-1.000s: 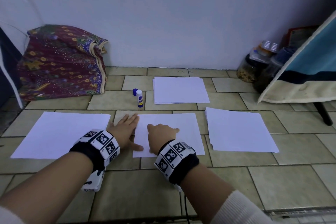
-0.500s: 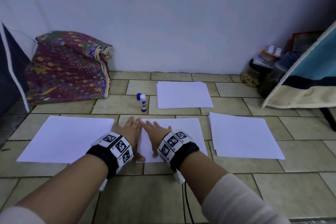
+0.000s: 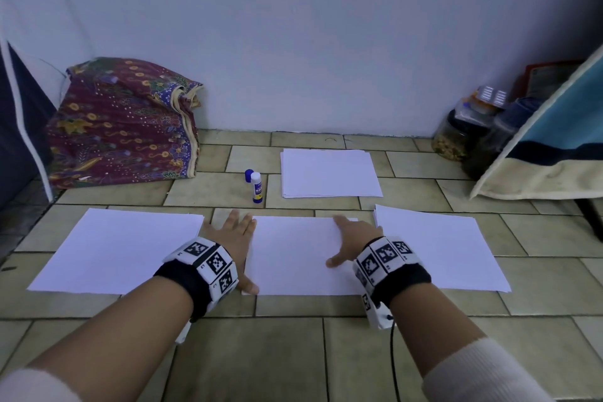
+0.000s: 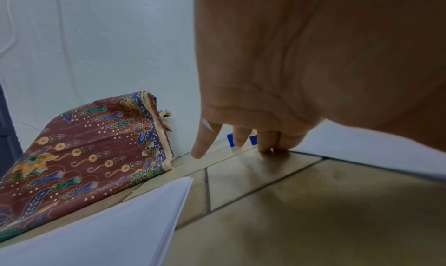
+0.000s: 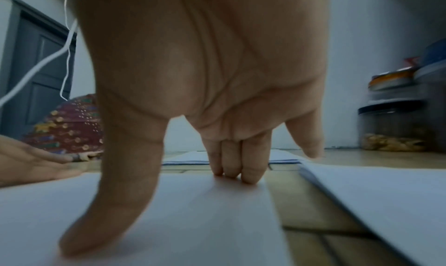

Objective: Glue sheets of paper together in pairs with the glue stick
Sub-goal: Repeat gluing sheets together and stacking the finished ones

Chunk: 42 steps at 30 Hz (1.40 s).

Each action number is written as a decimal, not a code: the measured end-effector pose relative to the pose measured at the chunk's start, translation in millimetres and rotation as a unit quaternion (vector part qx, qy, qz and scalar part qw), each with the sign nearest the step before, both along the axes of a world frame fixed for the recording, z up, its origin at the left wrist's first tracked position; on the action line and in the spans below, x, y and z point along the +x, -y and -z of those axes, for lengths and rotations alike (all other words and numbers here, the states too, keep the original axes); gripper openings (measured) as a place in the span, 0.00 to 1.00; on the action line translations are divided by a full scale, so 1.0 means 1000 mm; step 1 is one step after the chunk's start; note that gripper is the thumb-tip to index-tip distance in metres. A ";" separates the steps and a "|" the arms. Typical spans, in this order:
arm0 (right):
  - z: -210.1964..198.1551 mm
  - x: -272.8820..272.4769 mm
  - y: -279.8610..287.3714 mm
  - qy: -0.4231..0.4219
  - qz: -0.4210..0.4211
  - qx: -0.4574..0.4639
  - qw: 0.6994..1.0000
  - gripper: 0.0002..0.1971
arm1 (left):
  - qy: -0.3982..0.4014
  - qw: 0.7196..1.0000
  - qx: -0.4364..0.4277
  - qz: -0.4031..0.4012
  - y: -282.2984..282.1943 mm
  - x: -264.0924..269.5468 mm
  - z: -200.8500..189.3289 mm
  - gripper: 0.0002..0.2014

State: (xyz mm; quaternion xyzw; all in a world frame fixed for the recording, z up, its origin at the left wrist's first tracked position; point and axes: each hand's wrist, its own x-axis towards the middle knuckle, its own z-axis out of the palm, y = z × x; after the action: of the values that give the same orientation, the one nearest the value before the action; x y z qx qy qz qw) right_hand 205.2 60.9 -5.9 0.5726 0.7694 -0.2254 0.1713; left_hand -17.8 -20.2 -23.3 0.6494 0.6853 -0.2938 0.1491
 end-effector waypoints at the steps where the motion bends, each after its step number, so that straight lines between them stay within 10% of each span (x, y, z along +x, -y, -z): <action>1: 0.001 0.003 0.001 0.002 0.008 0.012 1.000 0.52 | 0.001 1.000 0.002 0.001 0.000 -0.002 0.002 0.68; 11: -0.006 -0.008 0.022 0.140 -0.048 0.128 0.981 0.38 | 0.053 0.993 0.100 -0.018 -0.006 0.002 -0.023 0.44; 18: 0.007 -0.038 0.043 0.020 -0.069 0.131 0.989 0.21 | 0.132 0.982 0.113 0.075 0.005 0.049 -0.019 0.28; 24: 0.013 -0.057 0.049 0.000 -0.095 0.067 0.993 0.47 | 0.120 0.983 0.131 0.032 0.006 0.047 -0.030 0.15; 31: 0.008 -0.069 0.041 -0.009 -0.156 0.013 0.988 0.55 | 0.131 0.984 0.110 -0.048 0.006 0.026 -0.010 0.50; 42: -0.005 -0.062 0.026 -0.043 -0.142 -0.019 0.989 0.53 | 0.063 0.994 0.086 -0.007 0.005 0.020 -0.006 0.51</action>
State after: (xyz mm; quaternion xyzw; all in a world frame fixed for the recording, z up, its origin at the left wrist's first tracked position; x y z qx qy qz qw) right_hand 143.1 34.6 -0.9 0.4436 0.8453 -0.2377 0.1795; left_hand 2.4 -24.9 -17.4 0.6727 0.7016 -0.1907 0.1374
